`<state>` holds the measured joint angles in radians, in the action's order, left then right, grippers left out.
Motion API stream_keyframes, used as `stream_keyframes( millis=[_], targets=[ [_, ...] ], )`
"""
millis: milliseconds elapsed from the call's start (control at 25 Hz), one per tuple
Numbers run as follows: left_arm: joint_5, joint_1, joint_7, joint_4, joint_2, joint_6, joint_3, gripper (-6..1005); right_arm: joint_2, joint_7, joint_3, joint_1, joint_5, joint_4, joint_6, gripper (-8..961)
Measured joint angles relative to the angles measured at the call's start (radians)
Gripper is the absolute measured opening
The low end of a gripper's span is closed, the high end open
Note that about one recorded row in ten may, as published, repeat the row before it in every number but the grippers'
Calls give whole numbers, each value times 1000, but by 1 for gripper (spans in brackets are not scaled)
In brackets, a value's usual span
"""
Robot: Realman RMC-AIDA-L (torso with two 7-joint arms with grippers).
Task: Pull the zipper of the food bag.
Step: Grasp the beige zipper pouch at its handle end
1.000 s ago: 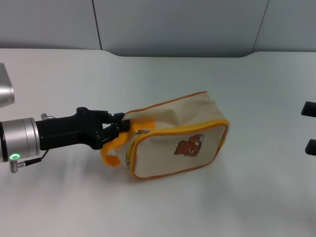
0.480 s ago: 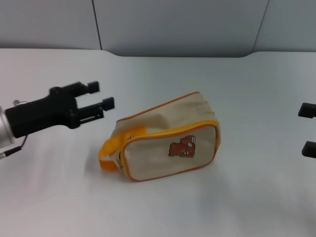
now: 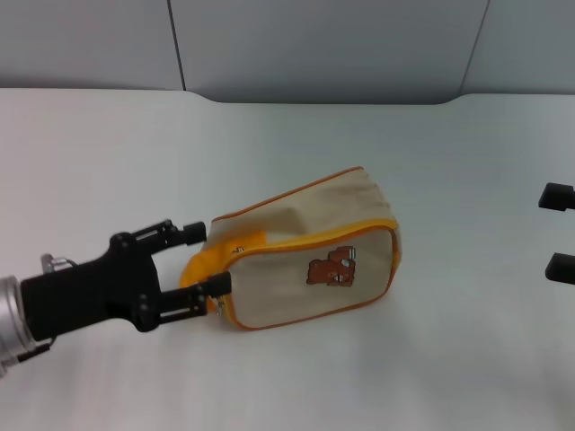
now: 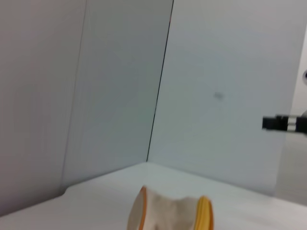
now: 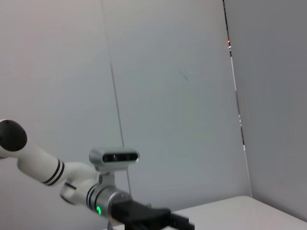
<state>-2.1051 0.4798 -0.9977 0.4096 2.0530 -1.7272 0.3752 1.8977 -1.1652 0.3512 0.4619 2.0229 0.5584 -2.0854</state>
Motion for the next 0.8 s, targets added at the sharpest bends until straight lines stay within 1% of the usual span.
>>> stream_keyframes(
  millis=[80, 120, 200, 360, 400, 720, 800],
  targets=[
    [1, -14, 34, -15, 16, 47, 4, 797, 3, 0, 0, 5, 0, 0, 4, 826],
    [3, -19, 52, -29, 19, 68, 4, 796, 5, 1, 0, 8, 1, 0, 6, 826],
    [7, -21, 109, -101, 20, 122, -3, 794, 7, 1, 0, 11, 1, 2, 9, 826],
    [16, -21, 137, -132, 20, 149, -5, 794, 7, 1, 0, 15, 1, 3, 10, 826],
    [30, -24, 174, -160, 23, 180, -6, 795, 7, 1, 0, 15, 1, 3, 10, 826],
    [39, -9, 240, -212, 25, 280, -1, 773, 7, -6, 0, 17, 1, 3, 7, 826],
    [40, -9, 259, -217, 25, 288, 0, 693, 7, -6, -1, 17, -1, 2, 3, 826]
  ],
)
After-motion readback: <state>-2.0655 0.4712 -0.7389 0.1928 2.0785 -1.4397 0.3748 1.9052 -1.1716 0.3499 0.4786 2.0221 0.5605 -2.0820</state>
